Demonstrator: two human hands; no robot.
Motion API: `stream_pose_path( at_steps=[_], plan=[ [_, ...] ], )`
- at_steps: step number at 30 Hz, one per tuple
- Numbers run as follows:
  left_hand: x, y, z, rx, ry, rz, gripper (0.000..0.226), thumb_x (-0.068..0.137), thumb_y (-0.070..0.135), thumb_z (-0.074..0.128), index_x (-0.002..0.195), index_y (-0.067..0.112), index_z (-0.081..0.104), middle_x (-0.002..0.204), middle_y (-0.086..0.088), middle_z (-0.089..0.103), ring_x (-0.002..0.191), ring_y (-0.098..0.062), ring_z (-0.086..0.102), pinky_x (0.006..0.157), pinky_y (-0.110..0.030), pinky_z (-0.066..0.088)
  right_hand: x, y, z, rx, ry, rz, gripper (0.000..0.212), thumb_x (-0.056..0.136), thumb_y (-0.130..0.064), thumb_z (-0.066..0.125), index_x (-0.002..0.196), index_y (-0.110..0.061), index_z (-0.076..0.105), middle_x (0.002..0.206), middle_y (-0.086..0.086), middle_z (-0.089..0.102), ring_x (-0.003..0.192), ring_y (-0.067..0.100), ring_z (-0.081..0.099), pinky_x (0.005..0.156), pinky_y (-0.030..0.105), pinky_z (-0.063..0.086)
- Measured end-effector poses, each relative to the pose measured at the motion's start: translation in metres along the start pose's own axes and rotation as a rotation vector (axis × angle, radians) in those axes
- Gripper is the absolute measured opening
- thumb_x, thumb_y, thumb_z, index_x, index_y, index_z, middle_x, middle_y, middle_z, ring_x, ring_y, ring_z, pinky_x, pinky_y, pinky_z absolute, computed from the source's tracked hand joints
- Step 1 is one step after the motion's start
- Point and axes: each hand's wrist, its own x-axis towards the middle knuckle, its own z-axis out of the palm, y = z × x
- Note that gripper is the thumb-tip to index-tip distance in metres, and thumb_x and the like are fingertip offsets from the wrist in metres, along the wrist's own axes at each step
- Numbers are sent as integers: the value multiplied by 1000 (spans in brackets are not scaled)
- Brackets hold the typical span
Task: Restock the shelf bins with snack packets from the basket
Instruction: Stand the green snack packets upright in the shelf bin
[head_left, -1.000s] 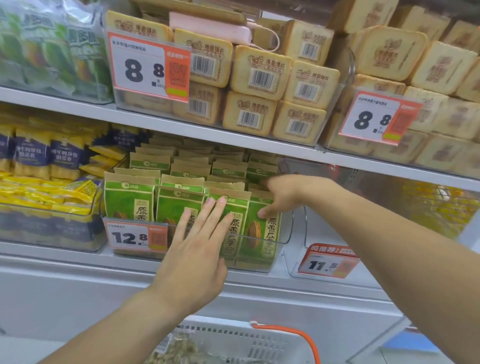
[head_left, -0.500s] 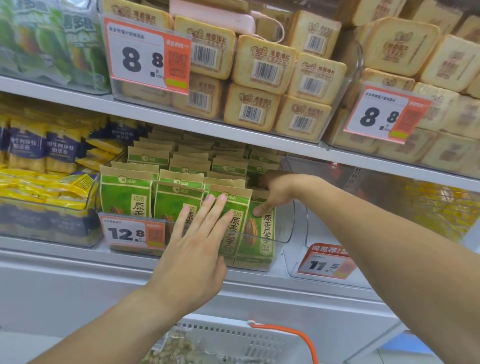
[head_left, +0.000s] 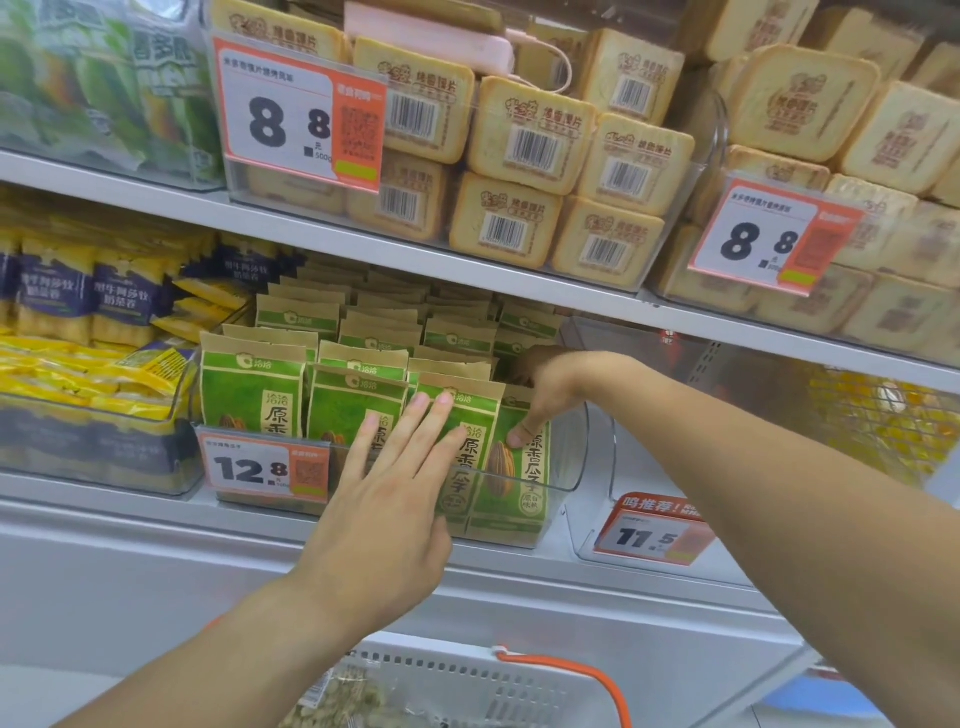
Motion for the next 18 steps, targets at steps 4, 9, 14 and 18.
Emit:
stream_pose_path(
  at_steps=[4, 9, 14, 18],
  plan=[
    [1, 3, 2, -1, -5, -7, 76, 77, 30, 53, 150, 20, 35, 166, -2, 12, 153, -19, 4, 118, -51, 7, 0, -10, -6, -85, -148, 5, 85, 74, -54, 78, 143, -13, 49, 150, 9, 47, 138, 31, 43, 115, 44, 31],
    [0, 2, 1, -7, -11, -10, 76, 78, 29, 52, 151, 21, 33, 166, -1, 8, 153, -17, 0, 118, -49, 4, 5, -19, -19, -157, -172, 23, 88, 75, -45, 82, 146, -10, 43, 152, 11, 44, 138, 34, 43, 111, 44, 35],
    [0, 1, 1, -17, -10, -5, 75, 78, 29, 51, 151, 21, 33, 166, -1, 10, 153, -17, 1, 118, -50, 6, 10, -19, -24, -166, -196, 11, 81, 75, -40, 82, 143, -13, 48, 150, 10, 47, 138, 33, 42, 112, 44, 32],
    [0, 1, 0, -37, -6, -6, 75, 79, 29, 50, 152, 23, 31, 166, 1, 6, 153, -15, -3, 120, -48, 3, 12, -19, -25, -149, -196, 9, 79, 78, -37, 81, 144, -11, 46, 150, 10, 46, 139, 33, 41, 110, 43, 34]
  ],
)
